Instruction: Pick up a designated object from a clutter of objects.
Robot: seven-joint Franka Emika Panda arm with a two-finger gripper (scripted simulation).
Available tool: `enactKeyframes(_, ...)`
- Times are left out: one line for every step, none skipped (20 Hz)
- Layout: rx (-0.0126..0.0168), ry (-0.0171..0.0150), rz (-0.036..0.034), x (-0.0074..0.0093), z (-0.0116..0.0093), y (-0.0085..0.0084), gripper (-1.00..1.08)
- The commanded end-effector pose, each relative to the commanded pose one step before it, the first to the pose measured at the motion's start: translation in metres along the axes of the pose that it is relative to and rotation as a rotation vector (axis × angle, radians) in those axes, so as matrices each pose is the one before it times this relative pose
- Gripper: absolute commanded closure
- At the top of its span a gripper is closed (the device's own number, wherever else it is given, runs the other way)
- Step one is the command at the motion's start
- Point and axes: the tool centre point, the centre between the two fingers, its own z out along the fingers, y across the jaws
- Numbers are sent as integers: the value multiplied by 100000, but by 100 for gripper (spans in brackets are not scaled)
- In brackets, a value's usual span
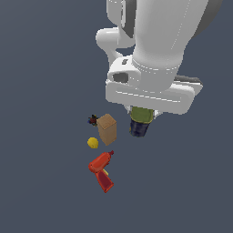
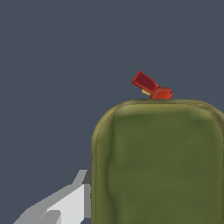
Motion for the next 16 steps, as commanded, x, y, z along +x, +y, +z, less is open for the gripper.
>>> enactKeyframes(143,340,73,-325,-2436,-2056,108)
enactKeyframes(46,-9,-13,-102,-797,-746,108)
enactKeyframes(0,0,0,-93,-747,-716,108)
enactKeyframes(46,-10,-14,-82,-703,-661,108)
enactKeyframes(0,0,0,-72,-640,-616,108)
enactKeyframes(45,-10,-15,-62,-591,-556,108)
enactKeyframes(0,0,0,-53,-532,-515,108)
enactKeyframes(0,0,0,-44,-481,-467,108)
enactKeyframes(44,-10,-19,-38,-440,-415,108)
enactKeyframes(0,0,0,-30,-392,-382,108)
enactKeyframes(0,0,0,-25,-354,-346,108)
enactKeyframes(0,0,0,-20,-318,-311,108)
enactKeyframes(0,0,0,-16,-283,-278,108)
enactKeyframes(0,0,0,-12,-250,-246,108)
enactKeyframes(39,-6,-29,-14,-227,-215,108)
enactKeyframes(0,0,0,-4,-189,-186,108)
